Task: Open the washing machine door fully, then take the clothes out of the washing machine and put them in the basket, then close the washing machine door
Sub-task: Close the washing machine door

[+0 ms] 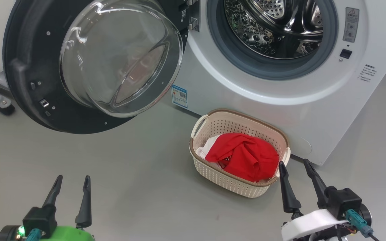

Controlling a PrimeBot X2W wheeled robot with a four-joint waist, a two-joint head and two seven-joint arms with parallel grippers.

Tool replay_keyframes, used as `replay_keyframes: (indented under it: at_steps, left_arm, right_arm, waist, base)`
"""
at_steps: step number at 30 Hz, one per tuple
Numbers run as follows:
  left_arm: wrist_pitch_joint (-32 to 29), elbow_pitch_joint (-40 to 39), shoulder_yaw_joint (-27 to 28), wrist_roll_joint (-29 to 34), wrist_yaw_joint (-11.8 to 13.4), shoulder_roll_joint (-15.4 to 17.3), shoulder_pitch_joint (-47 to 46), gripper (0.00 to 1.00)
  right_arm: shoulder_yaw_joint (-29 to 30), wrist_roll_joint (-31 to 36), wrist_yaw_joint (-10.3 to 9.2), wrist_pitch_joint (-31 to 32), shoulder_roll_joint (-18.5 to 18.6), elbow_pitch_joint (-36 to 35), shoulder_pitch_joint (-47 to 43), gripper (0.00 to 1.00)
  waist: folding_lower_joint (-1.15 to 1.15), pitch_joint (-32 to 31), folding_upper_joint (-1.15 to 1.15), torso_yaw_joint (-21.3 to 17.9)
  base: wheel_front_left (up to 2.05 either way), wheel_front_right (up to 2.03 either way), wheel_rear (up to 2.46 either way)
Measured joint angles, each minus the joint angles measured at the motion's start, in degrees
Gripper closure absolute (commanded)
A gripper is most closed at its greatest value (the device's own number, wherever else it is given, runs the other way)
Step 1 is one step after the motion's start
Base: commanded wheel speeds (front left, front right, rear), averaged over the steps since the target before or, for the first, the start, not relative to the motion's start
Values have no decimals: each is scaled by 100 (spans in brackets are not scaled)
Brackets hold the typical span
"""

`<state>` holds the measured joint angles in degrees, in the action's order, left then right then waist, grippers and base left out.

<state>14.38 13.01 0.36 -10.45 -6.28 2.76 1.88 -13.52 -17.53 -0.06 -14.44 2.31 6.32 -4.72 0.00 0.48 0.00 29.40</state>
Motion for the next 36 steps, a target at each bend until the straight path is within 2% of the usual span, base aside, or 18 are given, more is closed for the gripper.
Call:
replay_keyframes:
  at_steps: [6, 36]
  left_arm:
    - [0, -77, 154, -14, 52, -4, 5, 0]
    - [1, -199, 234, -14, 52, -11, 18, 0]
  right_arm:
    - [-115, 0, 58, 0, 2, 125, 171, 0]
    - [-198, -77, 47, 0, 9, 330, 376, 0]
  waist:
    - [0, 44, 0, 55]
    - [0, 50, 0, 56]
  base:
    - [0, 0, 0]
    - [0, 0, 0]
